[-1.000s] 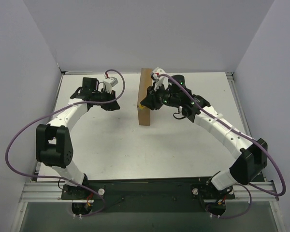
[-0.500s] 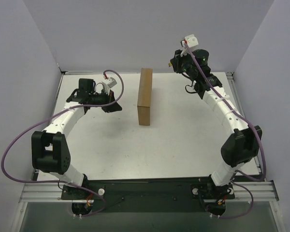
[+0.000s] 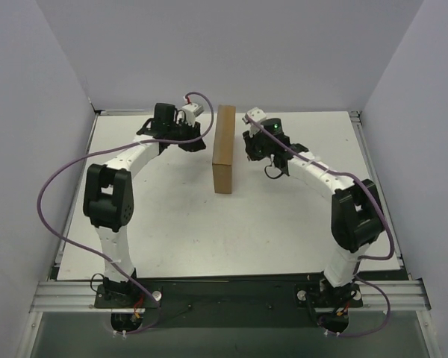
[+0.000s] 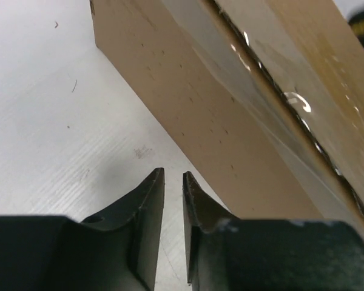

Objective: Unpack the express box

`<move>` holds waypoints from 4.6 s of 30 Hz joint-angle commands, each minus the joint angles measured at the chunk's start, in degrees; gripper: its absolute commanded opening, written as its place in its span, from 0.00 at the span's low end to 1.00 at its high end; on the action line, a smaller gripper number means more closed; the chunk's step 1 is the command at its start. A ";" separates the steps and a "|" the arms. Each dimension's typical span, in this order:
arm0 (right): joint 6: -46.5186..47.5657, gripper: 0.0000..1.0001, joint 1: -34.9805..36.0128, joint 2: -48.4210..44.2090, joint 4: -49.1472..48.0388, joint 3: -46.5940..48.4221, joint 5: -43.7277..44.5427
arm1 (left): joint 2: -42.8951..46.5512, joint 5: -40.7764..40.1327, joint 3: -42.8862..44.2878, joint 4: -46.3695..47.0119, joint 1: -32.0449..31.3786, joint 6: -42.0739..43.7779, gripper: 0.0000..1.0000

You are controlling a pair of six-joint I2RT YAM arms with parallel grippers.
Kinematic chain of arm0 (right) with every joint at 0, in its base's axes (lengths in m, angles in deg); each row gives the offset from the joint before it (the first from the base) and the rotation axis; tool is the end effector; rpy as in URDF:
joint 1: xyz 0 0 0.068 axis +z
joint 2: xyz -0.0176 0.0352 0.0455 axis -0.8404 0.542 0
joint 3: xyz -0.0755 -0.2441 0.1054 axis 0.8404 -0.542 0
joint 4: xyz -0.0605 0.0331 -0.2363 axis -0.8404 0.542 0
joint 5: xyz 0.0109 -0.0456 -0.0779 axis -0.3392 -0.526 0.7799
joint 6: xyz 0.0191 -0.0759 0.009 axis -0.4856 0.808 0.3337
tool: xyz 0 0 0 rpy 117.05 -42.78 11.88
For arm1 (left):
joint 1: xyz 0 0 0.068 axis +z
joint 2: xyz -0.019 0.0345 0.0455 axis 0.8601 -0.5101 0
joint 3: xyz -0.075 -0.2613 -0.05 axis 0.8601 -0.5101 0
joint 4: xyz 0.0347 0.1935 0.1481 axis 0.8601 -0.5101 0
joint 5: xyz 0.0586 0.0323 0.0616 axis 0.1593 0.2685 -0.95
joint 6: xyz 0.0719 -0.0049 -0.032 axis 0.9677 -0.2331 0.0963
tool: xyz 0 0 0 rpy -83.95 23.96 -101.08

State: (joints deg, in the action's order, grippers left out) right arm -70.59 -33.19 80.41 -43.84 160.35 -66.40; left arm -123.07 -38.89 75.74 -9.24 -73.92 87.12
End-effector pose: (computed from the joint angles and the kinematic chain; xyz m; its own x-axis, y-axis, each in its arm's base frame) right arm 0.4063 0.1918 0.2852 -0.2025 -0.2312 -0.9516 -0.5638 0.8221 -0.0797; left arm 0.4336 -0.1510 0.2450 -0.5576 0.2031 -0.8049 0.6645 0.6903 -0.2862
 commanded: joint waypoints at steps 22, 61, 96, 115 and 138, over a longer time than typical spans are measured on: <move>6.75 0.00 23.30 -12.54 -3.55 -7.67 -9.30 | 2.36 19.07 -4.02 -4.54 -3.79 4.87 0.34; -6.78 0.00 -7.64 -27.39 2.78 -6.34 -2.45 | -4.23 19.68 16.90 -4.26 -12.74 -0.24 0.33; -3.97 0.00 -6.67 -19.74 -4.60 -6.26 -10.10 | -7.13 16.78 14.52 -14.20 -13.18 7.94 0.28; -0.02 0.00 -6.59 -16.93 -3.90 -5.82 -10.71 | -8.54 17.48 15.05 -14.37 -13.54 7.06 0.27; 1.65 0.00 -7.11 -19.30 -6.98 -6.00 -11.33 | -8.80 17.30 14.87 -14.37 -13.80 6.80 0.24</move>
State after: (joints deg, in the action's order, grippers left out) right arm -70.48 -40.23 62.53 -45.78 153.00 -76.69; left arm -128.97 -20.18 91.61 -17.70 -86.92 94.00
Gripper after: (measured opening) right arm 0.187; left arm 0.242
